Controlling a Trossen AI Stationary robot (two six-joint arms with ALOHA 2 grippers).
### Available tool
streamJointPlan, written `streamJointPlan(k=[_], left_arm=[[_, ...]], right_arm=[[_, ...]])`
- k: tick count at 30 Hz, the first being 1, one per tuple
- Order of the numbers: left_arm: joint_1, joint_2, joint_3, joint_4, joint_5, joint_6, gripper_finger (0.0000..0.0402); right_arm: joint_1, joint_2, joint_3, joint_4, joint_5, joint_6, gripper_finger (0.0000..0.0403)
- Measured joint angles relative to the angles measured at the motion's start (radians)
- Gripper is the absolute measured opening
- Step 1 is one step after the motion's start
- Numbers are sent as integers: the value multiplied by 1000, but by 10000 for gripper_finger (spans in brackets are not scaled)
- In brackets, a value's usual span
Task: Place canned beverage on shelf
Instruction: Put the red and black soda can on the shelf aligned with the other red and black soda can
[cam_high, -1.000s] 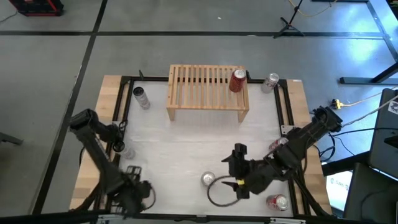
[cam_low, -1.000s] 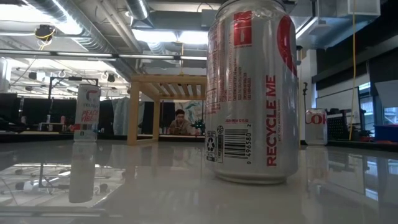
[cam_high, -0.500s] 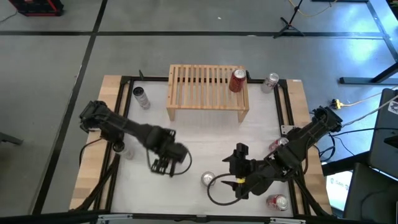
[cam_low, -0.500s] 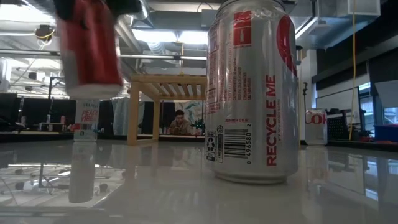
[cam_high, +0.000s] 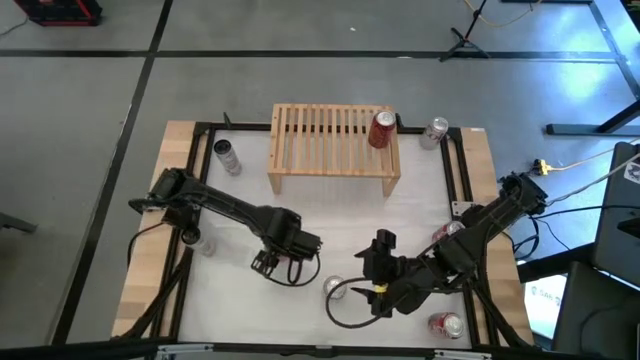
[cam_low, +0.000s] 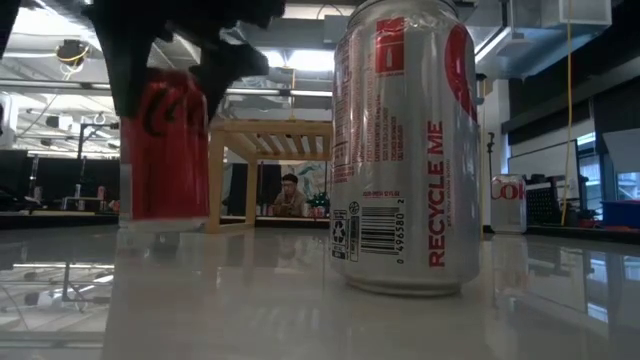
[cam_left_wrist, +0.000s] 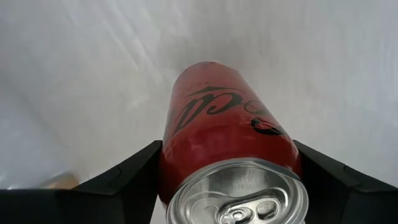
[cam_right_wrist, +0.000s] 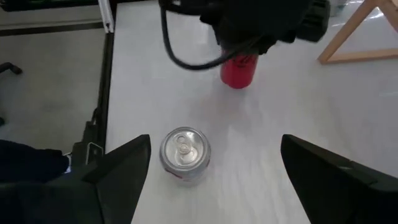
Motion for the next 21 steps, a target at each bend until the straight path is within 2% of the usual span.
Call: streamJointPlan(k=[15,21], left_arm=[[4,36,1,44,21,0,285],[4,37,1,47,12,-12,319]], right_arm=[[2,19,0,-1,-24,0,349],[2,19,0,-1,-26,-2,349]])
